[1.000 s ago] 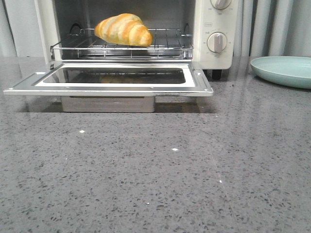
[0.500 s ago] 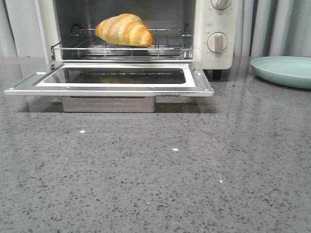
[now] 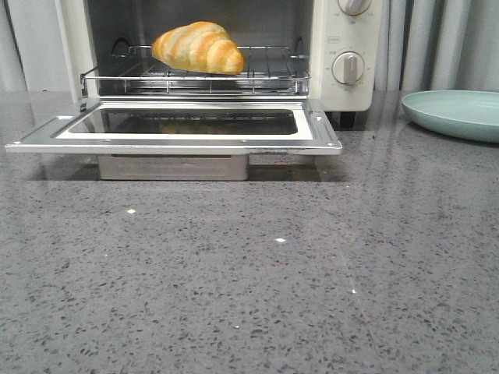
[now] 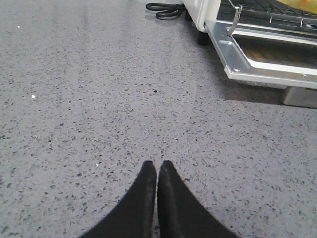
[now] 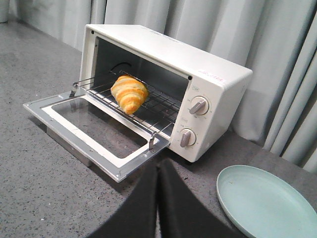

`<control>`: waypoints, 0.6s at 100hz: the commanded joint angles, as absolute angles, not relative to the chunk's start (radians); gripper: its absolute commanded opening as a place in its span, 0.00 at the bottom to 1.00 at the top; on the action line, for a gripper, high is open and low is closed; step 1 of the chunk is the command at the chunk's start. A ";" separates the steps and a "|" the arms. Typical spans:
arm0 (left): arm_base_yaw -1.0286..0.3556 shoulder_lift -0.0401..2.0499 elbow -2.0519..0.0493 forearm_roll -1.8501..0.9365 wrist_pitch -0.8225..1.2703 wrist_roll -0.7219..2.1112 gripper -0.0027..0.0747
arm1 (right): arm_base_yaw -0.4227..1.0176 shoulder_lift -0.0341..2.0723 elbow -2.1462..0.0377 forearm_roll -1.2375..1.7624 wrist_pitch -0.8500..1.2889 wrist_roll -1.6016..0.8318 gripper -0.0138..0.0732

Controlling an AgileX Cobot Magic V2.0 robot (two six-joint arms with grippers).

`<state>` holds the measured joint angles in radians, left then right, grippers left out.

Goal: Put bread in oven

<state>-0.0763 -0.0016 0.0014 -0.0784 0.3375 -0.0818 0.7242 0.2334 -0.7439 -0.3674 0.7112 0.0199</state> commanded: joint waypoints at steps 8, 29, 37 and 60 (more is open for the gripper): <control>-0.074 -0.030 0.023 -0.094 0.287 -0.081 0.01 | 0.721 0.247 -0.767 -0.386 0.645 0.020 0.10; -0.074 -0.030 0.023 -0.094 0.287 -0.081 0.01 | 0.721 0.247 -0.767 -0.386 0.645 0.020 0.10; -0.074 -0.030 0.023 -0.094 0.287 -0.081 0.01 | 0.721 0.247 -0.767 -0.386 0.645 0.020 0.10; -0.074 -0.030 0.023 -0.094 0.287 -0.081 0.01 | 0.721 0.249 -0.767 -0.392 0.645 0.020 0.10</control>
